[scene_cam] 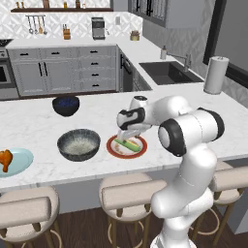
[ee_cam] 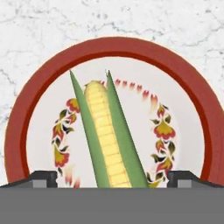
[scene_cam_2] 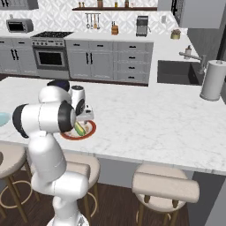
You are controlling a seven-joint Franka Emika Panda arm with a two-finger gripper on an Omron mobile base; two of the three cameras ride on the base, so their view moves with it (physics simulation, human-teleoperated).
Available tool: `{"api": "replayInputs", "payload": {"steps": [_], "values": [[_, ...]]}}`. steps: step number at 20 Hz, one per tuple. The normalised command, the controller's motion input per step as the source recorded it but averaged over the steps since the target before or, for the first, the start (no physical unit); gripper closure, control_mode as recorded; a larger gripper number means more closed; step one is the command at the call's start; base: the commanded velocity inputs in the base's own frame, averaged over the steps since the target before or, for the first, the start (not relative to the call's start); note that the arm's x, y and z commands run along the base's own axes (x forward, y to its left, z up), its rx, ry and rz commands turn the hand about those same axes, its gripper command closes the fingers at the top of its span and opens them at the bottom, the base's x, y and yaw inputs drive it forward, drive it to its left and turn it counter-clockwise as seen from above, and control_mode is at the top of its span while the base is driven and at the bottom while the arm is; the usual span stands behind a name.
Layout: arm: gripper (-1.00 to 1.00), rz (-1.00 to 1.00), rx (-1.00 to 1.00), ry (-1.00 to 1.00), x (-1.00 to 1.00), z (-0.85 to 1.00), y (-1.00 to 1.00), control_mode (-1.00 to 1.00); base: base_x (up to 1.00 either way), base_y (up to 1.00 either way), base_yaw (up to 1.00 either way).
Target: Pick the chicken drumstick and corn from their plates and place them in the bowl. Then put the bowl in the fridge.
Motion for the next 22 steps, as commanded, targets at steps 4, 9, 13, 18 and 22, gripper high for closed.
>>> {"api": "replayInputs", "payload": {"steps": [4, 9, 13, 18, 22], "values": [[-1.0, 0.07, 0.0, 0.0, 0.0, -0.4, 0.0, -1.0, 0.0, 0.0, 0.0], [-1.0, 0.07, 0.0, -0.01, 0.07, -0.35, 0.0, -1.0, 0.0, 0.0, 0.0], [1.0, 0.07, 0.0, -0.04, 0.02, -0.24, 0.02, -1.0, 0.0, 0.0, 0.0], [1.0, 0.05, 0.0, -0.13, -0.27, 0.0, 0.0, -1.0, 0.0, 0.0, 0.0], [1.0, 0.0, 0.0, -0.16, -0.47, 0.87, 0.0, -1.0, 0.0, 0.0, 0.0]]}}
